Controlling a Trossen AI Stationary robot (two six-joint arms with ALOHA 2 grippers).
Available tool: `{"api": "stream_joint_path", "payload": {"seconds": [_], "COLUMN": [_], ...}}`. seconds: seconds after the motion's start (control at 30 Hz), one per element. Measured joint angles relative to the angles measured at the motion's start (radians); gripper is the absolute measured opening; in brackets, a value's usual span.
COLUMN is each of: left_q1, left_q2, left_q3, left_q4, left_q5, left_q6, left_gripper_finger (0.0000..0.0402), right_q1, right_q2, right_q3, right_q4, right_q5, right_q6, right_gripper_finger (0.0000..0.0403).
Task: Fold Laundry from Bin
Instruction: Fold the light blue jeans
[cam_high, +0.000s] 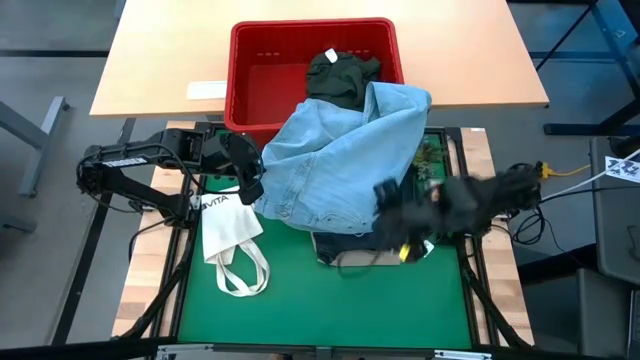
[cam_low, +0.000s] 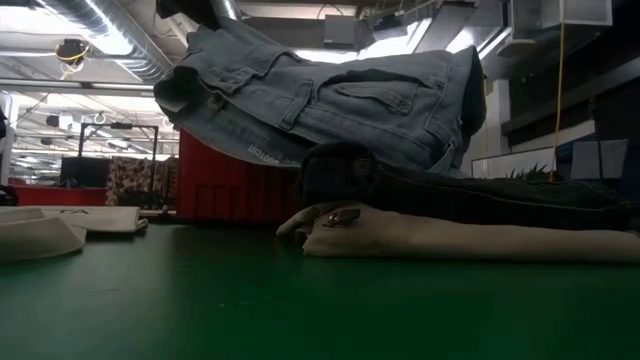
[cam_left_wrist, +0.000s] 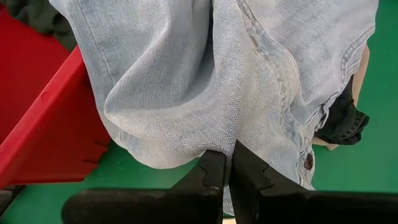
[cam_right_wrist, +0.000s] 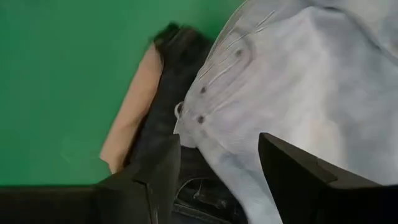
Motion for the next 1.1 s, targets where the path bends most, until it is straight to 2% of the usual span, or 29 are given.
{"api": "stream_joint_path", "payload": {"seconds": [0.3, 0.53, 0.7, 0.83, 1.1], "left_q1": [0.000, 0.000, 0.000, -0.001, -0.001], "left_q2": [0.000, 0.000, 0.000, 0.000, 0.000], "left_q3": [0.000, 0.000, 0.000, 0.000, 0.000], "left_q4": [0.000, 0.000, 0.000, 0.000, 0.001], "left_q5": [0.000, 0.000, 0.000, 0.000, 0.000], "left_q6": [0.000, 0.000, 0.000, 0.000, 0.000], "left_gripper_finger": [0.0005, 0.0006, 0.0006, 0.0006, 0.0006], "right_q1": [0.192, 0.218, 0.178, 0.162, 0.159], "right_q2": [0.002, 0.002, 0.002, 0.002, 0.002], "right_q3": [-0.434, -0.651, -0.721, -0.756, -0.856], "right_q4": [0.365, 0.678, 0.781, 0.789, 0.819], "right_q5": [0.159, 0.431, 0.413, 0.392, 0.416], "right_q6": [0.003, -0.091, -0.135, -0.142, -0.295], "right_gripper_finger": [0.0216, 0.0216, 0.0216, 0.0216, 0.0216]}}
